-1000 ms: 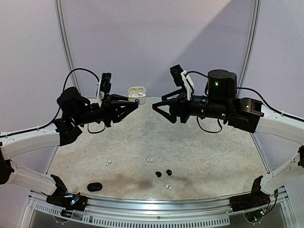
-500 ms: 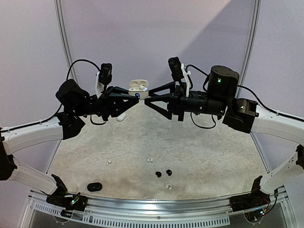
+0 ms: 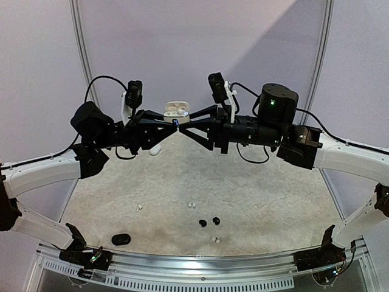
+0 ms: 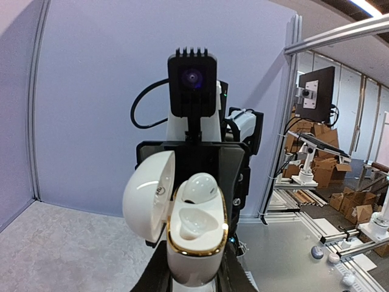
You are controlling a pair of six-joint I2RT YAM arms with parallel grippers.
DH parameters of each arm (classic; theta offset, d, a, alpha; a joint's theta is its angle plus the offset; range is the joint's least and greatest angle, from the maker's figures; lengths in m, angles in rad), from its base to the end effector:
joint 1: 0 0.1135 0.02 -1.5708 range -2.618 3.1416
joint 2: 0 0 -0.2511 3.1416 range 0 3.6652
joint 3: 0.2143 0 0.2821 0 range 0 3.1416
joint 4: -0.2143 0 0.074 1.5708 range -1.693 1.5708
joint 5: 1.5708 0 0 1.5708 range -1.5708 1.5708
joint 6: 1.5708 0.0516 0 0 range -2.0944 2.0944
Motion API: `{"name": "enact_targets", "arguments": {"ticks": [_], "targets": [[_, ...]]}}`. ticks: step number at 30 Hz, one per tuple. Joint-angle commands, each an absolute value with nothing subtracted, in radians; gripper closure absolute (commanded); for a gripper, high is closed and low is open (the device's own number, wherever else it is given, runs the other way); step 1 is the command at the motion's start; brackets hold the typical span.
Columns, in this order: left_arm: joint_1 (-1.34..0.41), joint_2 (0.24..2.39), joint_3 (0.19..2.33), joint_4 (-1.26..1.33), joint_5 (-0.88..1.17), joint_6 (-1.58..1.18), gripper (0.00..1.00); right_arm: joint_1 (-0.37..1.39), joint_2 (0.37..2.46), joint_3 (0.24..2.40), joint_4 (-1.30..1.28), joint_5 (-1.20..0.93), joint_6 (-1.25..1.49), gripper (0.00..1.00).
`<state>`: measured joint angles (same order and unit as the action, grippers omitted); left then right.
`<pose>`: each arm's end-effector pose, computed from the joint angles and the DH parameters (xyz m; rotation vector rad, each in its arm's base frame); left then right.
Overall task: Insert the wireless bluetooth earbuds into the charging case
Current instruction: Pass from the left arm to the right
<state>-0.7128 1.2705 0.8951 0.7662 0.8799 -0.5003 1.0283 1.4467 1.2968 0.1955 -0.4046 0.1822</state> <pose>0.2183 -0.2413 0.3488 0.9876 1.1283 -1.5188 0.1849 0.3460 0.3864 -0.9907 1.3460 1.2487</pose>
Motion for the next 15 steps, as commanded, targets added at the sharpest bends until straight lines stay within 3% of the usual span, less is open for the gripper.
{"name": "enact_targets", "arguments": {"ticks": [1,11,15], "targets": [[-0.718,1.278,0.907,0.787,0.886,-0.494,1.0,1.03,1.443,1.319,0.219,-0.409,0.191,0.61],[-0.721,1.279,0.904,0.781,0.887,-0.484,1.0,1.029,1.451,1.323,0.208,-0.406,0.204,0.75],[-0.721,1.279,0.898,0.777,0.887,-0.479,1.0,1.029,1.447,1.322,0.215,-0.406,0.211,0.64]]}}
